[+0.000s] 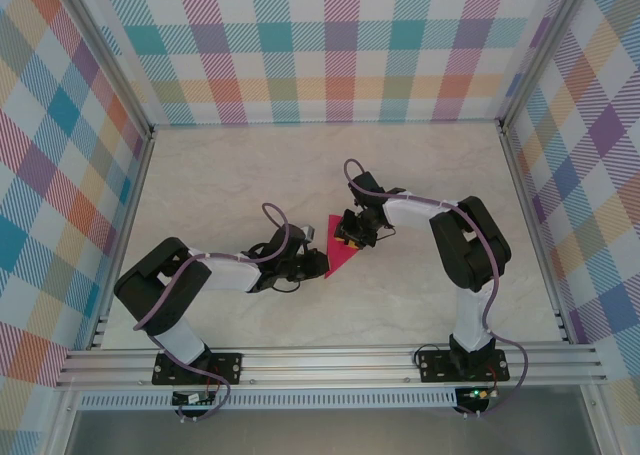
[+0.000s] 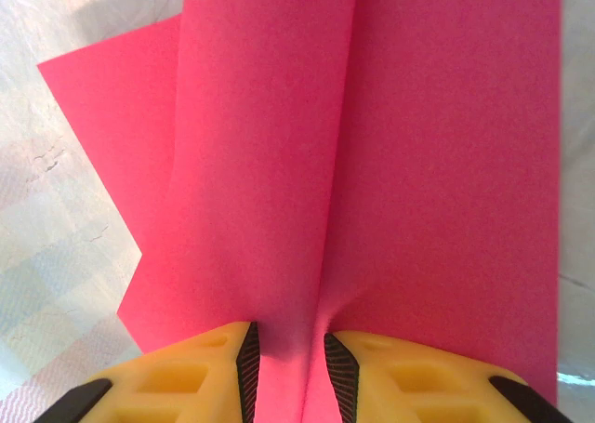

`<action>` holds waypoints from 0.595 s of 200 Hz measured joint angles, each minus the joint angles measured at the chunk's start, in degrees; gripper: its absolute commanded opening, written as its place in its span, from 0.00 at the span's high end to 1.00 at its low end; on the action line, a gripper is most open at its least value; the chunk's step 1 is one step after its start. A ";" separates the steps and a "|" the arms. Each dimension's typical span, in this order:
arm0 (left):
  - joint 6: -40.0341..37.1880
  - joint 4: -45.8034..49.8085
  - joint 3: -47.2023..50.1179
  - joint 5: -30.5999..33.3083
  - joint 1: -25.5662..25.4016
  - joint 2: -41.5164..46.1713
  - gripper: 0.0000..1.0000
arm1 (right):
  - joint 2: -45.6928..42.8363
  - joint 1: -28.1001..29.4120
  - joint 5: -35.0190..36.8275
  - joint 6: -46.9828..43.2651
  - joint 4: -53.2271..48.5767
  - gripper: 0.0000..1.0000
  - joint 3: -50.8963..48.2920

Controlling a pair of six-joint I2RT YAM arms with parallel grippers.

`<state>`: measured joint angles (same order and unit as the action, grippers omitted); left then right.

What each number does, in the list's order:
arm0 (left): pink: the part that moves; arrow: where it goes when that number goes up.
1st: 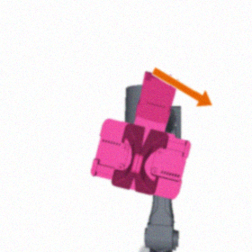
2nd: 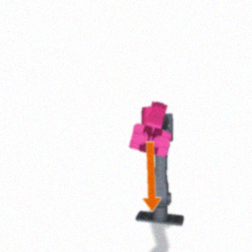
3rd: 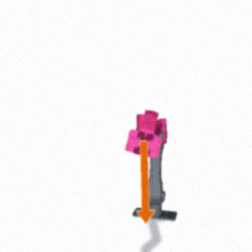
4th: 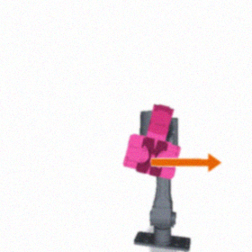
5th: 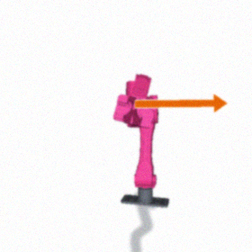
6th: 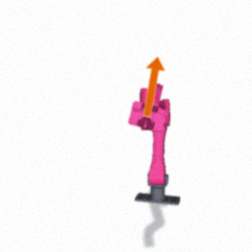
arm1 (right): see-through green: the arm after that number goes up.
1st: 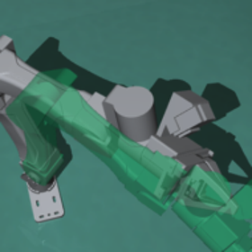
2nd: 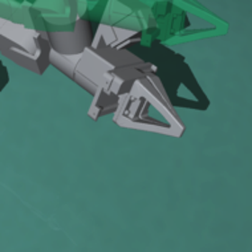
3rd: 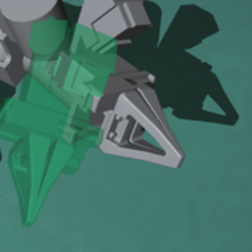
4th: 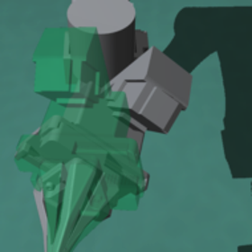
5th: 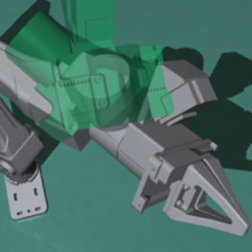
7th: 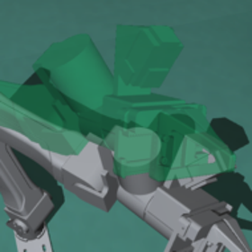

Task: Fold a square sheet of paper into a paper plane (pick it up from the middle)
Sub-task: Fourth fold the wing at the center of the table.

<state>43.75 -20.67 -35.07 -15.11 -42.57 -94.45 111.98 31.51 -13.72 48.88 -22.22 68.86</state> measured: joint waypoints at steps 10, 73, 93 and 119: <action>0.15 -0.37 0.00 -0.39 0.00 0.00 0.76 | -0.02 0.00 -0.02 0.00 0.00 0.69 0.00; 0.22 -0.87 -0.02 -0.96 0.00 -0.46 0.75 | 0.00 0.00 -0.02 0.00 0.00 0.69 0.00; 0.22 -0.85 -0.07 -0.96 0.00 -1.29 0.78 | 0.00 0.00 -0.02 0.00 -0.02 0.69 0.00; 0.20 -0.81 -0.22 -0.90 0.00 -1.55 0.84 | 0.00 0.00 -0.02 0.00 -0.02 0.69 0.00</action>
<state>43.94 -21.47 -35.29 -16.01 -42.57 -96.01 111.98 31.51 -13.74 48.88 -22.24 68.86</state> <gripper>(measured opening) 0.188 0.311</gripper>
